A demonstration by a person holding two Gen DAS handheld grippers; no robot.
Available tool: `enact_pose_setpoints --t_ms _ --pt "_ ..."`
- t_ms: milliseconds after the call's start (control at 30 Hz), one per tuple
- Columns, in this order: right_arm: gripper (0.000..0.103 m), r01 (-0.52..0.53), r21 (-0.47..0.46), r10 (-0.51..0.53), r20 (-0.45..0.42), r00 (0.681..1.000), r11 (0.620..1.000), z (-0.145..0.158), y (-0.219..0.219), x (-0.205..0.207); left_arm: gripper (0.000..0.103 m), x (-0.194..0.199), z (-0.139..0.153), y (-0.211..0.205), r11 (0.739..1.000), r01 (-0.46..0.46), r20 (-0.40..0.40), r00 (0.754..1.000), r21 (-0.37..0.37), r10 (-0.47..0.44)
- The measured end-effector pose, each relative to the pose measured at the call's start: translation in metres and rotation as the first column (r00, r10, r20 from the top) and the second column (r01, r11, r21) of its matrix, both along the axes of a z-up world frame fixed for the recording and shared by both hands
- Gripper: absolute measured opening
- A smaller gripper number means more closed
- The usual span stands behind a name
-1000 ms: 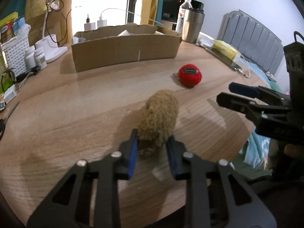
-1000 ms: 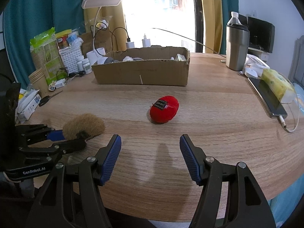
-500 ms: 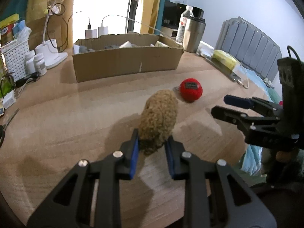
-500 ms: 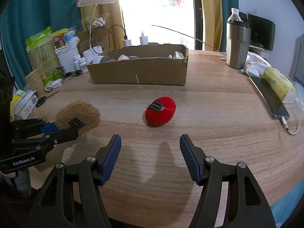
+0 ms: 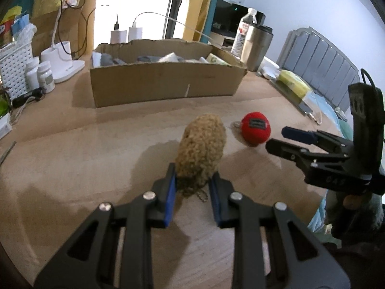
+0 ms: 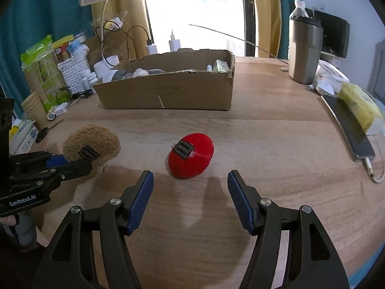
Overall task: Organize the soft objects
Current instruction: 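Grasp the red ball with the right gripper while the left gripper holds the teddy bear, then carry the teddy bear and red ball over the box with both grippers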
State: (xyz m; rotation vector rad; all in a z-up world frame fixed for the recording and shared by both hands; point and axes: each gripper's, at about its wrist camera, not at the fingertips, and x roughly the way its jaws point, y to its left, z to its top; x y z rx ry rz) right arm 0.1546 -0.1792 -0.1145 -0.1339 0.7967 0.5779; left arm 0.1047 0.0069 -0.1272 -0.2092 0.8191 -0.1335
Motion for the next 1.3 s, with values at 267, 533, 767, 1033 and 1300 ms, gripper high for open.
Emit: enact_pose_setpoints --t_ms 267,533,767,1033,1300 --pt "0.067 -0.018 -0.015 0.017 -0.028 0.999 1.0 -0.003 0.016 0.026 0.026 0.017 0.001 0.009 1.0 0.001 -0.007 1.0 -0.03 -0.001" --pt "0.067 -0.043 -0.041 0.041 -0.051 0.998 0.998 -0.005 0.032 0.046 0.026 0.031 -0.001 0.015 0.999 -0.004 -0.017 1.0 -0.042 0.003" --pt "0.061 -0.047 -0.064 0.043 -0.065 0.997 0.997 -0.009 0.036 0.049 0.026 0.038 -0.004 0.016 0.999 0.005 -0.026 1.0 -0.049 -0.006" --pt "0.045 -0.045 -0.086 0.04 -0.059 0.997 0.995 -0.009 0.041 0.049 0.026 0.041 -0.002 0.015 0.998 0.016 -0.017 1.0 -0.054 -0.017" --pt "0.044 -0.052 -0.083 0.049 -0.035 0.998 0.995 0.001 0.042 0.048 0.026 0.039 0.007 0.017 0.999 0.011 0.006 1.0 -0.052 -0.01"
